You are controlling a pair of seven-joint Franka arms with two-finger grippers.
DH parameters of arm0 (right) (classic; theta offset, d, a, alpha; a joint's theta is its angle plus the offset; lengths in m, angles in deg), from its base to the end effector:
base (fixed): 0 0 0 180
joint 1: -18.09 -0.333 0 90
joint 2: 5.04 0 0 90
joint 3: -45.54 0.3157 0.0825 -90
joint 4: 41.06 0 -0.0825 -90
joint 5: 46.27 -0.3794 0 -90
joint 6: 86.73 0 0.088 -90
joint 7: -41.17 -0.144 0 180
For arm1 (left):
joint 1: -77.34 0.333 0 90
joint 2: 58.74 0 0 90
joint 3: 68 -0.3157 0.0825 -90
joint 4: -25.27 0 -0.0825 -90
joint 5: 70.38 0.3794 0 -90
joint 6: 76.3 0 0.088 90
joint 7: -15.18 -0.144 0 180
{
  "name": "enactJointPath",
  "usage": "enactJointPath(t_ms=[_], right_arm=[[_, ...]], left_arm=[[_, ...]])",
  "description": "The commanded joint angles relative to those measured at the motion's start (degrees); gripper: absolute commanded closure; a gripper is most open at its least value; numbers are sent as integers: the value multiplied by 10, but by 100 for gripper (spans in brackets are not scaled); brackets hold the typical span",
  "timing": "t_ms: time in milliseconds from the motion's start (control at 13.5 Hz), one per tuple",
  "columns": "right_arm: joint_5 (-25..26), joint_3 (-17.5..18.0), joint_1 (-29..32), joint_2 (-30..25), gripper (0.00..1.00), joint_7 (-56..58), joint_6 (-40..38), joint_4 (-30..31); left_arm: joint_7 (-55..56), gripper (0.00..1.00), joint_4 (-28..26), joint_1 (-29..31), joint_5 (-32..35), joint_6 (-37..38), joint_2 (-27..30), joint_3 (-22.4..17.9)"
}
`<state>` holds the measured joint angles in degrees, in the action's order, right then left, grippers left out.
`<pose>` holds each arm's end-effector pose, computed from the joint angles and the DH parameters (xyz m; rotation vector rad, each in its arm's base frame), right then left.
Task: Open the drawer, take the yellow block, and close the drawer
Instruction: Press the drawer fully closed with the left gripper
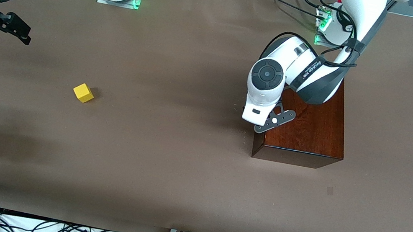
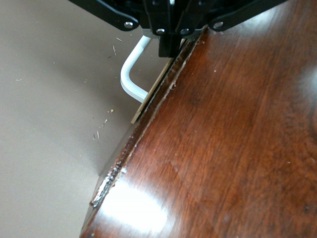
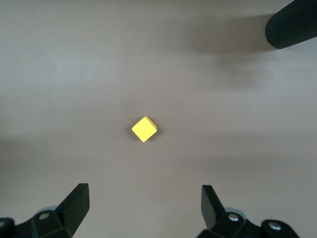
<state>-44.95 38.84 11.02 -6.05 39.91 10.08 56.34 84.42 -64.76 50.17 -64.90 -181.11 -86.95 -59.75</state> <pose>0.5522 0.0001 0.5465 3.1208 -0.0201 0.0117 0.5395 -0.3586 0.3074 -2.8266 -0.8193 0.1834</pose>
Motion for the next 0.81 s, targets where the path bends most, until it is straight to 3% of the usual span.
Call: enactJointPath(t_ms=[0,148,222,443,739], right_arm=[[7,8,8,8,0,-9,-14,-18],[8,8,8,8,0,-8,-14,-18],[9,8,8,8,0,-8,-12,-19],[8,7,9,8,0,-8,-10,-19],[8,6,9,12,0,-9,-9,-19]], left_arm=[[-8,92,-5,5,0,5,33,25],[-3,42,4,7,-51,5,52,26],[-4,2,9,12,-74,5,60,26],[-24,0,9,40,-80,9,103,30],[-172,0,2,110,-105,85,169,37]])
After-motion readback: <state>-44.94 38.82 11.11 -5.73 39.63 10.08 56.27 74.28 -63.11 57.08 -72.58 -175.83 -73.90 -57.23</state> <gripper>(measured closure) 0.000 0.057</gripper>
